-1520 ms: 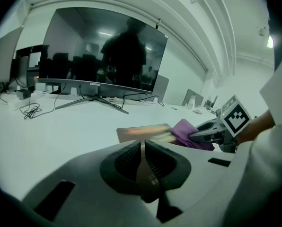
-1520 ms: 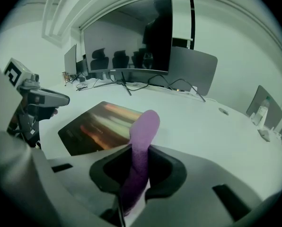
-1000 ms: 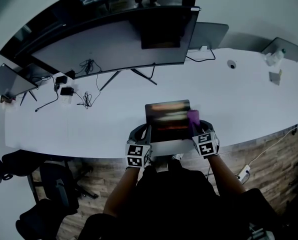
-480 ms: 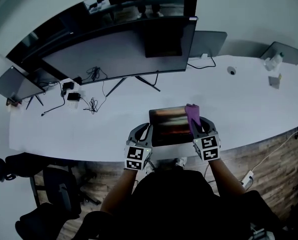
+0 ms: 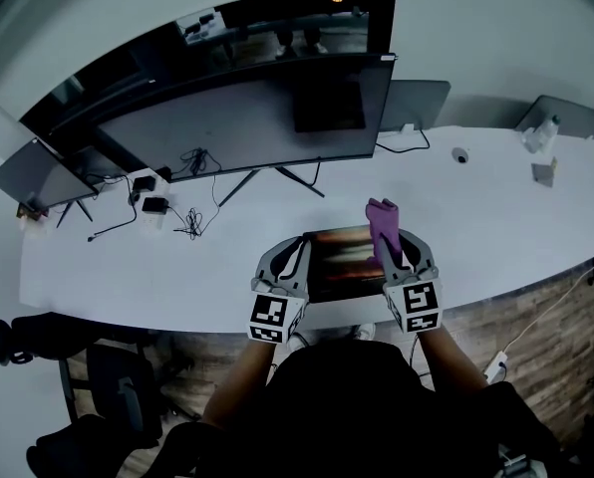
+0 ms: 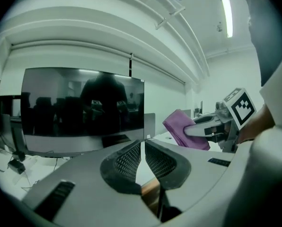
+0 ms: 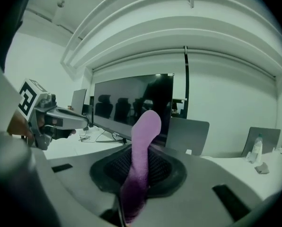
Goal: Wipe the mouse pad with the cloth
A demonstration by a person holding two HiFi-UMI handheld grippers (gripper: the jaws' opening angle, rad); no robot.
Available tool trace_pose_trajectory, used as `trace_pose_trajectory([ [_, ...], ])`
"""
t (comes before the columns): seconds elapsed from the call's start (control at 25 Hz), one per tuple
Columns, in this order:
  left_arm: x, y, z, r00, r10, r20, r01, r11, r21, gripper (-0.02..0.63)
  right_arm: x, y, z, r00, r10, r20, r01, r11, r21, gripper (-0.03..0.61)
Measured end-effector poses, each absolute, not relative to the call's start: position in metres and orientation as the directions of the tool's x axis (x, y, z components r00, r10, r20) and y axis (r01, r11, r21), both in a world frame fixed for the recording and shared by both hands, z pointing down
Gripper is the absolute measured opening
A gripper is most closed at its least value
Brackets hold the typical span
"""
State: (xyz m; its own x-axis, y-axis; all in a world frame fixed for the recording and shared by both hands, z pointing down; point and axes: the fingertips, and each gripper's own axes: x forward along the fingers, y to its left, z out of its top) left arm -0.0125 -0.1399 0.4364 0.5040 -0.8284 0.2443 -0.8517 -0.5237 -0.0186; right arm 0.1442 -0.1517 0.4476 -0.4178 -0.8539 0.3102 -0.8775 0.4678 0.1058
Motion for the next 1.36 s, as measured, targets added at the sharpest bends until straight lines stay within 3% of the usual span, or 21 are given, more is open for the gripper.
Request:
trace_pose_trajectory([
  [0.56, -0.021, -0.147, 0.407, 0.515, -0.843, 0.155, -0.852, -0.523, -0.013, 0.044, 0.145, -0.149, 0.41, -0.365, -0.906, 0.214, -0.906, 0.399, 0.145, 0.072],
  [1.36, -0.028, -0.142, 0.405, 0.51, -0.847, 0.148, -0.856, -0.517, -0.005, 0.044, 0.135, -0.154, 0.396, -0.367, -0.917, 0.155, -0.906, 0.391, 0.165, 0.072],
])
